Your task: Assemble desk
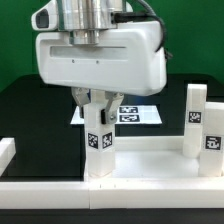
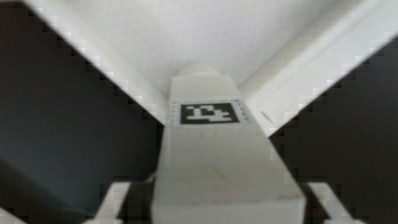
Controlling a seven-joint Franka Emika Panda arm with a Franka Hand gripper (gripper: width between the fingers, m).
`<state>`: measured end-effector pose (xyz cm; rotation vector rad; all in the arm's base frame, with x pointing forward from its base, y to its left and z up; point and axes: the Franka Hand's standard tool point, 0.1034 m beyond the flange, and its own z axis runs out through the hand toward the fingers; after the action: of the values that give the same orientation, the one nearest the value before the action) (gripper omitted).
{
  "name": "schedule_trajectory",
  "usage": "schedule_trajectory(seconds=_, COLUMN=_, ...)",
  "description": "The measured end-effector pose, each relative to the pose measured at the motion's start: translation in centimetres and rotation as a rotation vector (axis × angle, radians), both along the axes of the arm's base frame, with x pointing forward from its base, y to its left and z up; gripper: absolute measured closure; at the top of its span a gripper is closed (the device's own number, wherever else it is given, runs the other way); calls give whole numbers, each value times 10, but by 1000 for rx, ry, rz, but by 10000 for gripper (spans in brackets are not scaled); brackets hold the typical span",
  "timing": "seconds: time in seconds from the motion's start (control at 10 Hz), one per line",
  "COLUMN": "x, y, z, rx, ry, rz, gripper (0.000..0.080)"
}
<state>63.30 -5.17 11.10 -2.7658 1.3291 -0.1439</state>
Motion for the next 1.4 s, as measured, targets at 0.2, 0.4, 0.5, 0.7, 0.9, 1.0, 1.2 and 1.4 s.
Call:
schedule_trajectory(seconds=0.2, x=-2, y=-1, z=-1, rx=70, ry=13, rz=-397, gripper=514)
schedule_trajectory(seconds=0.4, x=-4, y=-1, z=-2, rx=161, ry=6, rz=-667, gripper=512)
schedule_trajectory(seconds=0.5, x=-4, y=0, z=-2, rx=163, ry=7, rz=-680, gripper=512)
schedule_trajectory(seconds=0.7, x=-5, y=-1, z=-3, rx=147, ry=6, rz=-587, gripper=437)
schedule_trajectory(seconds=0.9, x=-7, y=2, z=-3, rx=87, ry=10, rz=-224, gripper=183)
schedule_trajectory(seconds=1.0, x=-8, y=5, z=-4, rx=69, ry=5, rz=-56, gripper=183)
schedule_trajectory(seconds=1.2, x=-8, y=2, z=-5, rx=52, ry=2, rz=24, gripper=151)
schedule_trajectory(seconds=1.4, x=-8, y=0, z=-5, rx=21, ry=-6, rz=234, gripper=151)
